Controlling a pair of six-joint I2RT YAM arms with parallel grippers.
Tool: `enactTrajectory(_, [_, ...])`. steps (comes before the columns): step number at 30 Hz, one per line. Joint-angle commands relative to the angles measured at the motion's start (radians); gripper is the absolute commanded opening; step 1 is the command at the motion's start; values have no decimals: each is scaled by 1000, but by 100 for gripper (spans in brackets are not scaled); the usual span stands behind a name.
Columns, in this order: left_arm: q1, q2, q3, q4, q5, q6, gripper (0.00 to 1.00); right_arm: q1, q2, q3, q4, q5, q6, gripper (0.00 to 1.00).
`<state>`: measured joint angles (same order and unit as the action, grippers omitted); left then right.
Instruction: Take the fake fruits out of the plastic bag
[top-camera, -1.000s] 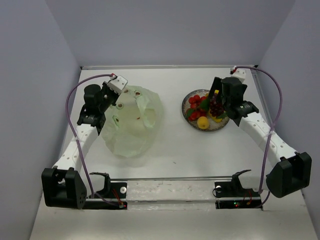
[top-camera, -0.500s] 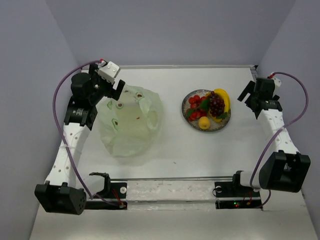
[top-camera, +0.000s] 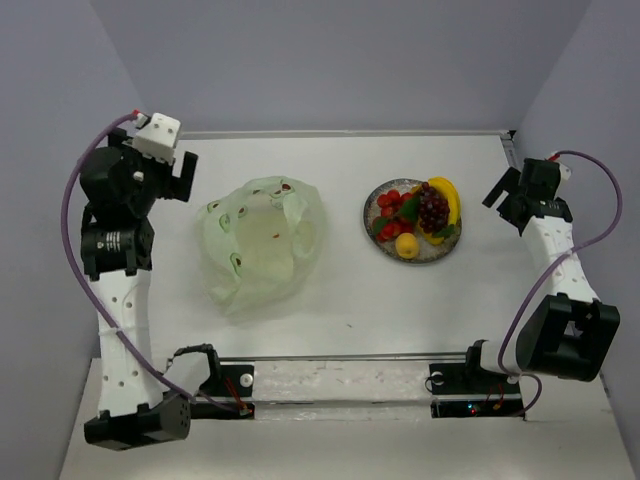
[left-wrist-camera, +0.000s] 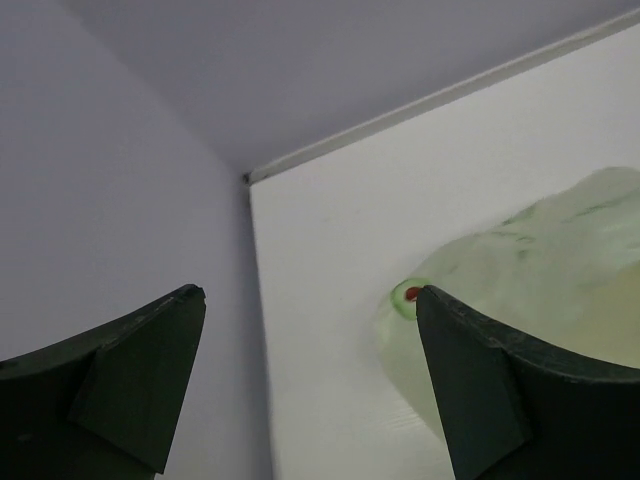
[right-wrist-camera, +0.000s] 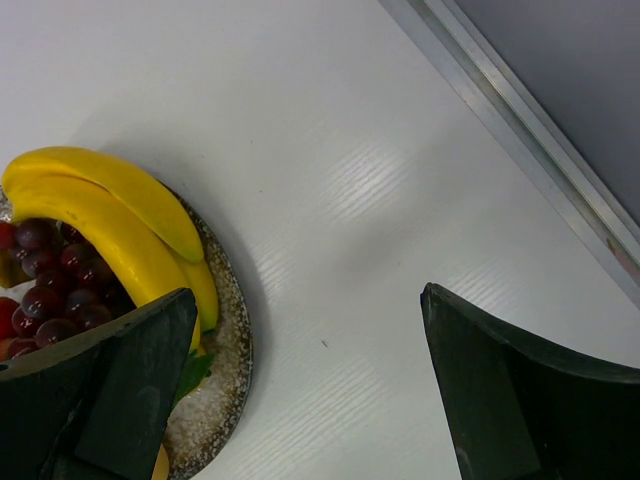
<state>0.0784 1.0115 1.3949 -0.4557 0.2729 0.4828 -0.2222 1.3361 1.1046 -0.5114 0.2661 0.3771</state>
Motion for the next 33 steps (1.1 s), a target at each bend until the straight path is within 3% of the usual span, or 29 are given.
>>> enactTrajectory(1, [245,82,-94,0,-63,-9,99,-25,2,24,-1,74,-14,100])
enactTrajectory(3, [329,90,-176,53,-78,-19,99,-25,2,5,1,113,-1,100])
enactTrajectory(10, [345,47,-382,118,-116,-30,99,-25,50,-5,-19,153,75,100])
enactTrajectory(33, [345,6,-441,111,-61,-32,99,-25,58,-8,-53,90,105,100])
